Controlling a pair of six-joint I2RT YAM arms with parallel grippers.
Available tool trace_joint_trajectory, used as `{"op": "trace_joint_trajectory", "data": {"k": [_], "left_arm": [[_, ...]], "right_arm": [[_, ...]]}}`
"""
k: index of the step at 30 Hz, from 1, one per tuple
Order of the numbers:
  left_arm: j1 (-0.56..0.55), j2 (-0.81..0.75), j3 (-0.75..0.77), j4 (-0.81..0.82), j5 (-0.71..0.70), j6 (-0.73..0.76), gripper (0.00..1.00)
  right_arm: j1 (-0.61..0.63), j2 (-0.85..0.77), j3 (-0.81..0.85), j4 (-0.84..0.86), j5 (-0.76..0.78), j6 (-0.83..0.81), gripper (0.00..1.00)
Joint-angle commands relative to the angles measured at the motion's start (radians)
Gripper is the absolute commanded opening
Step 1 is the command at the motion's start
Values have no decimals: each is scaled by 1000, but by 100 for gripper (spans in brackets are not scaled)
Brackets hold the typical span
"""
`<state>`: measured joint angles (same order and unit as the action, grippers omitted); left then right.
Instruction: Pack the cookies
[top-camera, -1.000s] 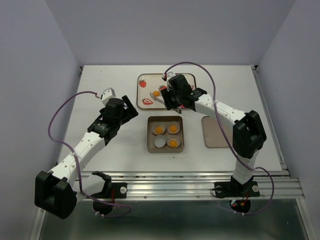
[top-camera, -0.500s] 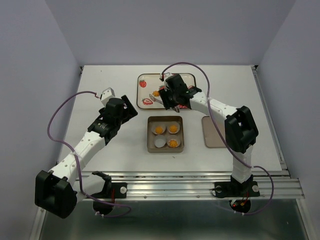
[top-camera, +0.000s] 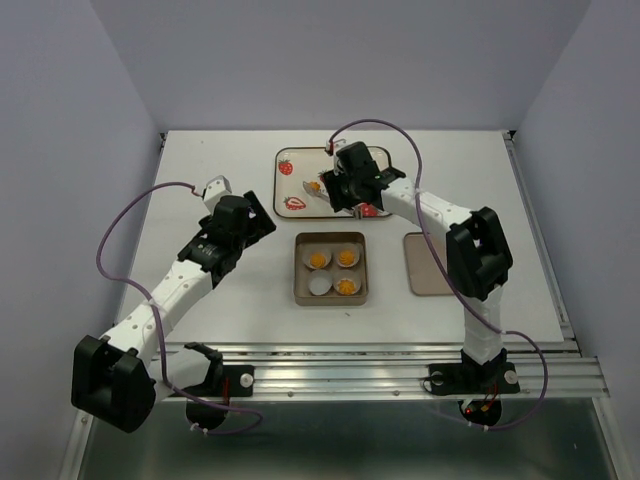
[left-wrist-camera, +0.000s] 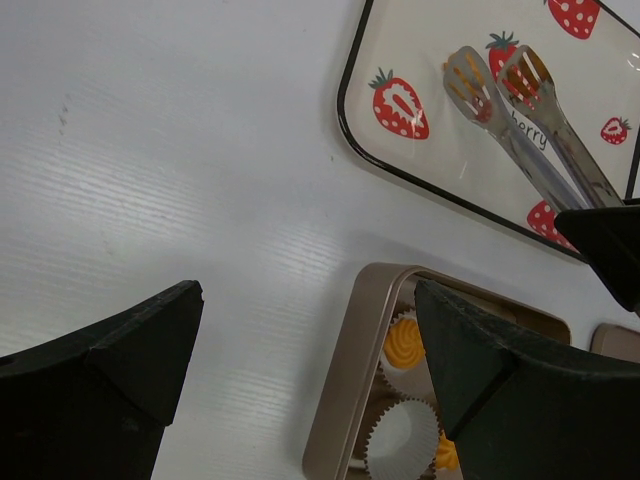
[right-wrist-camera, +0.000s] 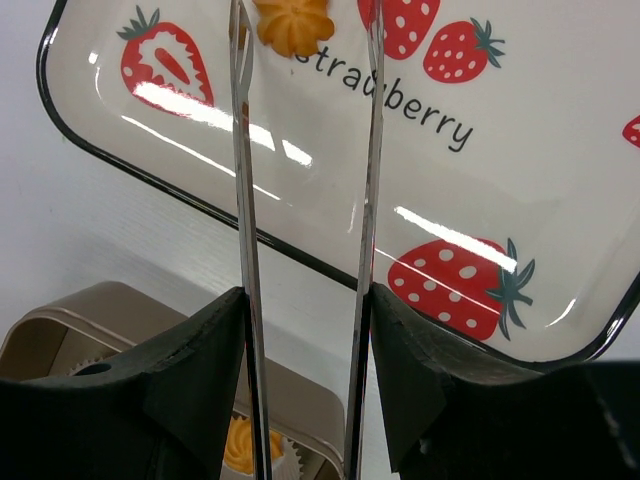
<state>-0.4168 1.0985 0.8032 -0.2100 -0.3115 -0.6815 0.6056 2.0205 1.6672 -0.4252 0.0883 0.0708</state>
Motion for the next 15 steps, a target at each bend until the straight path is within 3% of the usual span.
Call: {"op": "trace_joint_trajectory", "data": {"k": [1, 15], "left_arm": [[7, 9, 50, 21, -23, 3, 99], [15, 40, 64, 37, -29, 3, 99]], "right_arm": [[-13, 20, 60, 34, -44, -9, 56], [-13, 46, 85, 8, -68, -31, 51]]}}
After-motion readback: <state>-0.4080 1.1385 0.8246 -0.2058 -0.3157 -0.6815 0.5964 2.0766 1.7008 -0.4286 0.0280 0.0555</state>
